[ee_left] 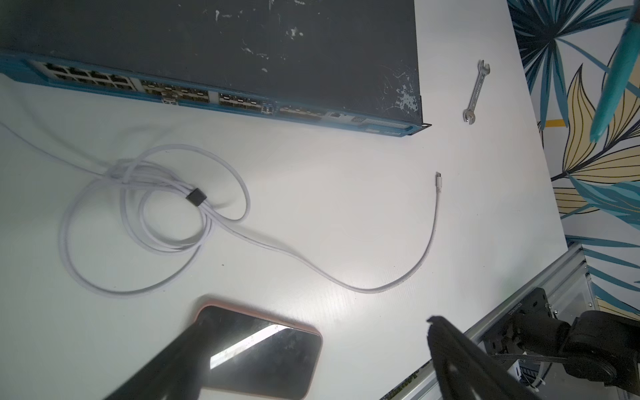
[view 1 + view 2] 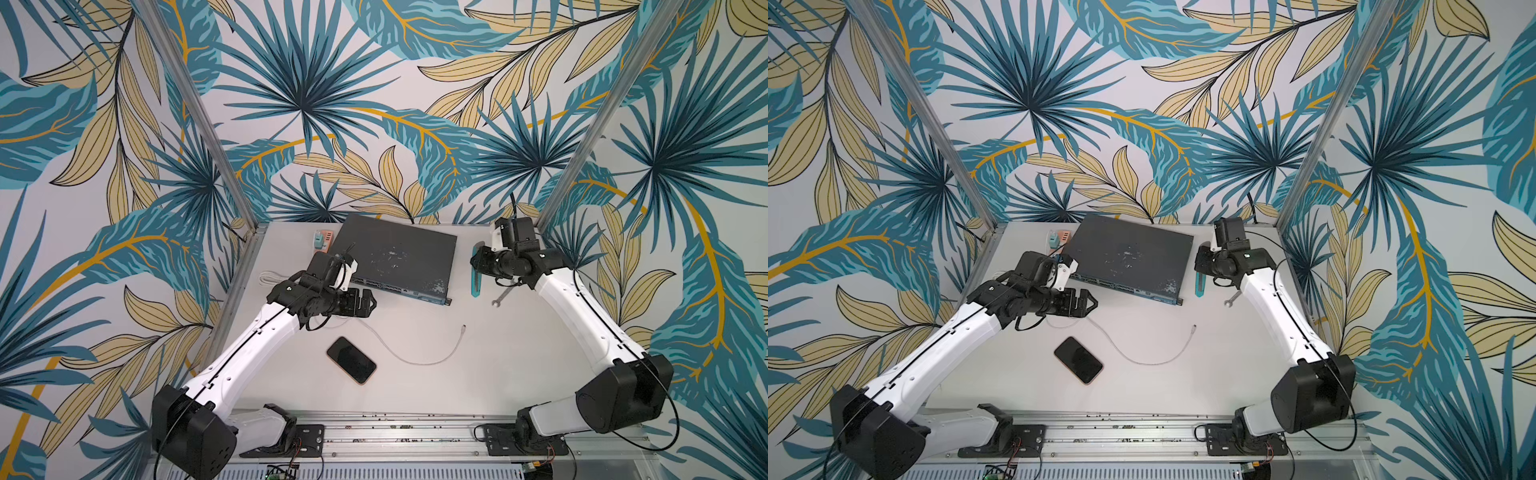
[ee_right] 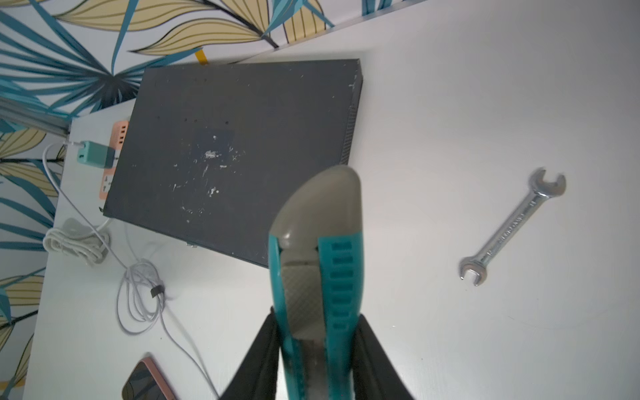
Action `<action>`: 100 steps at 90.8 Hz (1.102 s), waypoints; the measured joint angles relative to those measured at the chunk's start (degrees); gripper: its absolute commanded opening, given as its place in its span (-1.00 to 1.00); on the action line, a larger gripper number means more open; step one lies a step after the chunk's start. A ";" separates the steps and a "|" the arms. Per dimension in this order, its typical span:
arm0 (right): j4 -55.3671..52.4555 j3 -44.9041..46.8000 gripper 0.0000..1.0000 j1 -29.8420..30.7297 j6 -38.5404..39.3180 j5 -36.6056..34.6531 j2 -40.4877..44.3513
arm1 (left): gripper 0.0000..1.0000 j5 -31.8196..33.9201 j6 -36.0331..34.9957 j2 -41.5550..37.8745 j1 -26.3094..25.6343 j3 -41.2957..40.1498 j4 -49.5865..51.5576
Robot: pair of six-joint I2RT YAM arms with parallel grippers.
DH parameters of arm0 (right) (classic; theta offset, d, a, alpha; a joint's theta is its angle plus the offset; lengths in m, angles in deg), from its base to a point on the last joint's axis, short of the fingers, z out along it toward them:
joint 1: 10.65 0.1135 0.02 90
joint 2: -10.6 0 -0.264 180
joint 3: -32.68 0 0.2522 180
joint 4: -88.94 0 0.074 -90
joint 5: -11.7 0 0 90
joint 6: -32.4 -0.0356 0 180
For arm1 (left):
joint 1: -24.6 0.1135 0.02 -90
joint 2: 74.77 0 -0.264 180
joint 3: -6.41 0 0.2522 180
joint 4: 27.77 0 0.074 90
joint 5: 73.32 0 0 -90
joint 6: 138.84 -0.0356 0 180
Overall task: Plug the charging cable into the phone
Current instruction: Place the distractor at the center of the board.
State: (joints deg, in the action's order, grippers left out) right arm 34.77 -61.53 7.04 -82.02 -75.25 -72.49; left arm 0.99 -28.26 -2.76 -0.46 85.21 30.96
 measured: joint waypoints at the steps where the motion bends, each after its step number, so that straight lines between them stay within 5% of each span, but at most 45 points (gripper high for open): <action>1: 0.02 0.22 -0.56 -0.59 -0.13 0.13 0.26 | 1.00 -0.04 0.07 0.00 0.00 0.00 -0.11; 50: 5.03 16.13 -0.57 -20.85 -5.20 5.38 3.72 | 1.00 -2.43 1.84 -0.02 0.00 0.00 -2.27; 100: 12.17 25.16 -0.57 -29.38 -6.49 5.38 2.05 | 1.00 -6.47 5.62 0.24 0.00 -1.81 -9.20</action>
State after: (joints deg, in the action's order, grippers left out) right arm 46.95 -36.37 -22.33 -88.52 -69.88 -70.43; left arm -5.48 -22.64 -2.52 -0.46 83.39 21.76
